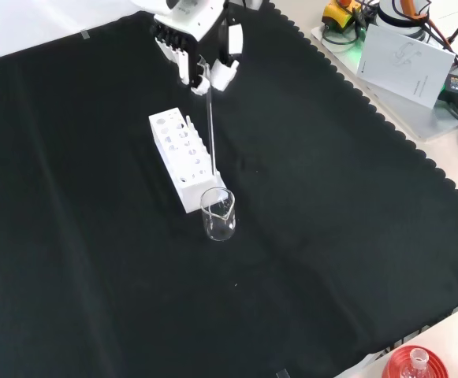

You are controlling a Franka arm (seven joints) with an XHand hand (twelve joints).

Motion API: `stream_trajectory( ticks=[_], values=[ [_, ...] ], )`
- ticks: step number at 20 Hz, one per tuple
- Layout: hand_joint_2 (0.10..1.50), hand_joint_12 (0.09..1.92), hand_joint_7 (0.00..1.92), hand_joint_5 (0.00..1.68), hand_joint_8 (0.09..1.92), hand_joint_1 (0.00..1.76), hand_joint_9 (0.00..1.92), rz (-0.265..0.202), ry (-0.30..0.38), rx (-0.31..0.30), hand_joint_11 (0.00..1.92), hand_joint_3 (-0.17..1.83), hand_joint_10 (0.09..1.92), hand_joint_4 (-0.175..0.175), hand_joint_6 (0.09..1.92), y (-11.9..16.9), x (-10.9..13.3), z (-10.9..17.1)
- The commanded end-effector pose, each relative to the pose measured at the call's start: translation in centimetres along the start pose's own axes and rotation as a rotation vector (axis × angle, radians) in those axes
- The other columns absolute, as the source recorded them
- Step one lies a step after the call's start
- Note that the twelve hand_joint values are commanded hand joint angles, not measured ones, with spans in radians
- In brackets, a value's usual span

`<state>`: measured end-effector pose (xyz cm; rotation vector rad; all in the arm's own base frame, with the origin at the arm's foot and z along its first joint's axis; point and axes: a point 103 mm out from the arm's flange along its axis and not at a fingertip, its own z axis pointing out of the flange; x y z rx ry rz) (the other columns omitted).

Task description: Put the glass rod back on the white test tube rack.

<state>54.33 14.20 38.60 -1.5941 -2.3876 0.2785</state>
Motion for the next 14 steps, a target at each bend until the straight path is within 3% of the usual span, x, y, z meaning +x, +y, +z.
stream_trajectory(
  ticks=[1,14],
  values=[
    [0.74,0.78,1.47,1.12,0.46,1.17,1.73,0.029,-0.009,-0.002,1.55,0.65,0.09,-0.175,0.93,-0.6,-1.8,-0.5],
    [0.74,0.78,1.47,1.11,0.46,1.17,1.73,0.063,0.004,0.018,1.55,0.65,0.09,-0.175,0.93,-0.4,-4.4,0.4]
  ],
)
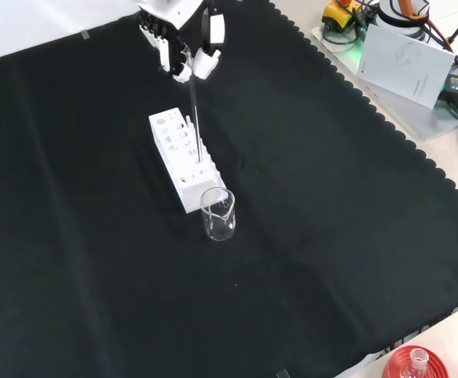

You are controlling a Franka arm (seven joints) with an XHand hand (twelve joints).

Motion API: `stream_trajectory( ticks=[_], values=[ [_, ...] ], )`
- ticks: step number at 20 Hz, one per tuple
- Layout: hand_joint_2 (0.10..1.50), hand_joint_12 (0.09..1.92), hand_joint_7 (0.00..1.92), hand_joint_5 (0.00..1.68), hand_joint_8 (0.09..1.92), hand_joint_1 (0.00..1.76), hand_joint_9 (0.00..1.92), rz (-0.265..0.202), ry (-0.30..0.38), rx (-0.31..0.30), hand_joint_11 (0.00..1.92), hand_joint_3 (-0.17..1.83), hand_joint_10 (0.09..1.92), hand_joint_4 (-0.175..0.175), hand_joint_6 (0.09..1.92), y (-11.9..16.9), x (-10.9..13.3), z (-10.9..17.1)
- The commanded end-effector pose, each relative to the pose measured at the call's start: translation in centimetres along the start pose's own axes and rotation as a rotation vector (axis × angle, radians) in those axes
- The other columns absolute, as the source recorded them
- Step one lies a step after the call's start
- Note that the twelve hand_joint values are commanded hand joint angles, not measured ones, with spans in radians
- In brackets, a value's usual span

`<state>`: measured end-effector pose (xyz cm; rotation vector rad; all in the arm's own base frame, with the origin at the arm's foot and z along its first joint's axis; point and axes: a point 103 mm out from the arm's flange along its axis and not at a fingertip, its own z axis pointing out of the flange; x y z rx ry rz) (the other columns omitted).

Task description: Put the glass rod back on the white test tube rack.

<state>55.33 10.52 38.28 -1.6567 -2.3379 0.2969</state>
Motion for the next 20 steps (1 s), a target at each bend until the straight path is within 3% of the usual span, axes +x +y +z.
stream_trajectory(
  ticks=[1,20],
  values=[
    [0.74,0.78,1.47,1.11,0.46,1.17,1.73,0.009,0.000,0.010,1.55,0.65,0.09,-0.175,0.93,0.12,-0.66,0.49],
    [0.74,0.78,1.47,1.11,0.46,1.17,1.73,0.015,-0.002,0.036,1.55,0.64,0.09,-0.175,0.93,0.45,-0.71,1.48]
  ],
)
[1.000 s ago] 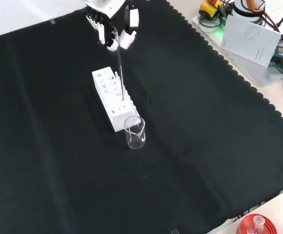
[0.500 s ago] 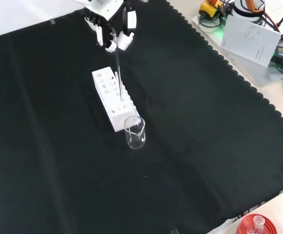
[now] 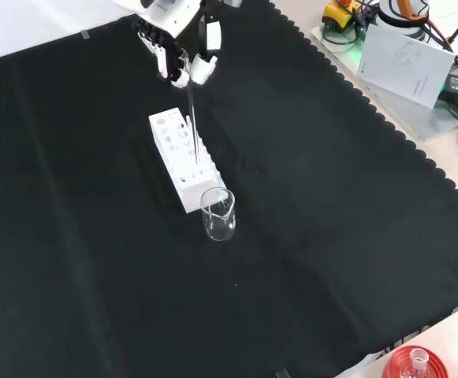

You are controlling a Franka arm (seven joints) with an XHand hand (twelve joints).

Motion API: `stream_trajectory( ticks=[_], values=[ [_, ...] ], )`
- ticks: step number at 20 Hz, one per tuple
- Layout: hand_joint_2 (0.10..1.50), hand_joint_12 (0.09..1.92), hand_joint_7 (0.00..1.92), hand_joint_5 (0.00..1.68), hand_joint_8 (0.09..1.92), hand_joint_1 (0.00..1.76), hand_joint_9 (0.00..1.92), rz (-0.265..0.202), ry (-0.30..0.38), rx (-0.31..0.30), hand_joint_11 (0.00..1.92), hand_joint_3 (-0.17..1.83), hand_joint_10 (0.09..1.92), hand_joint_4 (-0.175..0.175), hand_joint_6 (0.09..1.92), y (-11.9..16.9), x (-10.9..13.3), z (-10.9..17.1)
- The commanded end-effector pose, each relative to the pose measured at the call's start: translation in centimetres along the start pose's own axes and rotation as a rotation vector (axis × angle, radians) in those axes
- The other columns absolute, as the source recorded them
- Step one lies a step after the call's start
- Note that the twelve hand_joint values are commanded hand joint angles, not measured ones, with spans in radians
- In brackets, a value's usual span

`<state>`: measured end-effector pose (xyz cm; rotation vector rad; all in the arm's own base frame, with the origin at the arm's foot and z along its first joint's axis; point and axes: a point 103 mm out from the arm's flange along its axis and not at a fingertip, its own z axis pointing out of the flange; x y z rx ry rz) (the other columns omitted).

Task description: Put the glass rod back on the white test tube rack.

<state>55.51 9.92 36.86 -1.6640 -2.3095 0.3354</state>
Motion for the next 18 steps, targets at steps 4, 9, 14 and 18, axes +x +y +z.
stream_trajectory(
  ticks=[4,9,14,18],
  values=[
    [0.74,0.78,1.47,1.11,0.46,1.17,1.73,-0.003,0.000,0.009,1.55,0.64,0.09,-0.175,0.93,0.2,0.1,0.4],
    [0.74,0.78,1.47,1.11,0.45,1.17,1.73,-0.007,0.000,0.018,1.55,0.64,0.09,-0.175,0.93,0.6,0.4,1.0],
    [0.74,0.78,1.47,1.11,0.45,1.17,1.73,-0.009,0.003,0.023,1.55,0.64,0.09,-0.175,0.93,0.7,0.3,1.1],
    [0.74,0.78,1.47,1.11,0.45,1.17,1.73,-0.010,0.007,0.027,1.55,0.64,0.09,-0.175,0.93,0.9,0.0,1.5]
  ],
)
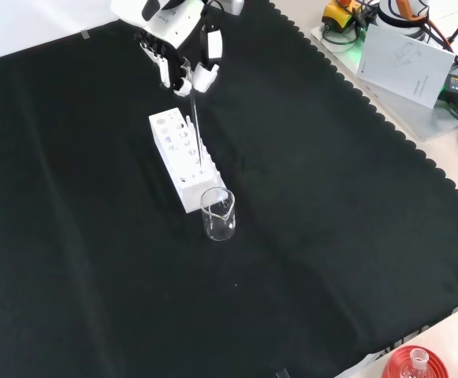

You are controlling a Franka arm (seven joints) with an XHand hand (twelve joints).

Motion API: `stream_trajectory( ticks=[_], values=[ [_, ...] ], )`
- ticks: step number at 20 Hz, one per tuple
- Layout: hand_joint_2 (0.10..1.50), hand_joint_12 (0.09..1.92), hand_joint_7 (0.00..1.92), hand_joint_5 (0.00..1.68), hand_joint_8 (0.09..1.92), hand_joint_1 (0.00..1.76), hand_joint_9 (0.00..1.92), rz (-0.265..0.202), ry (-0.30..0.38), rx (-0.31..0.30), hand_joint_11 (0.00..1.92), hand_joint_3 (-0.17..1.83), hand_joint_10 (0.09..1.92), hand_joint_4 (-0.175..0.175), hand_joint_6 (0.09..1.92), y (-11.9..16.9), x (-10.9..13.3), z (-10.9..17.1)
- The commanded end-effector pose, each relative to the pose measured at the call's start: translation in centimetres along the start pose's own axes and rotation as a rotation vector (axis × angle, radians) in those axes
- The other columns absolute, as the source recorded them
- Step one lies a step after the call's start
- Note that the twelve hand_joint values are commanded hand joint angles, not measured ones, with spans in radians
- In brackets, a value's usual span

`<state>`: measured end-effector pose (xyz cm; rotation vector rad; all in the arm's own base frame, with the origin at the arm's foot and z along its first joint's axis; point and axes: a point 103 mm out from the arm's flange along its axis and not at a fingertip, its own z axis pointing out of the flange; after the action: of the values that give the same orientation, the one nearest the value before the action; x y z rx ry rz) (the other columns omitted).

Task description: Put the glass rod back on the white test tube rack.

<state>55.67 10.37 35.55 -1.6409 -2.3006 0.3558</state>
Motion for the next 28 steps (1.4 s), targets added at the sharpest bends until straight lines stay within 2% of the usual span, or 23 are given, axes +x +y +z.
stream_trajectory(
  ticks=[1,28],
  values=[
    [0.74,0.78,1.47,1.11,0.45,1.17,1.73,-0.001,0.004,0.005,1.55,0.64,0.09,-0.175,0.93,0.2,-0.4,0.4],
    [0.74,0.78,1.47,1.11,0.45,1.17,1.73,0.001,0.013,0.042,1.55,0.64,0.09,-0.175,0.93,1.3,-1.4,2.2]
  ],
)
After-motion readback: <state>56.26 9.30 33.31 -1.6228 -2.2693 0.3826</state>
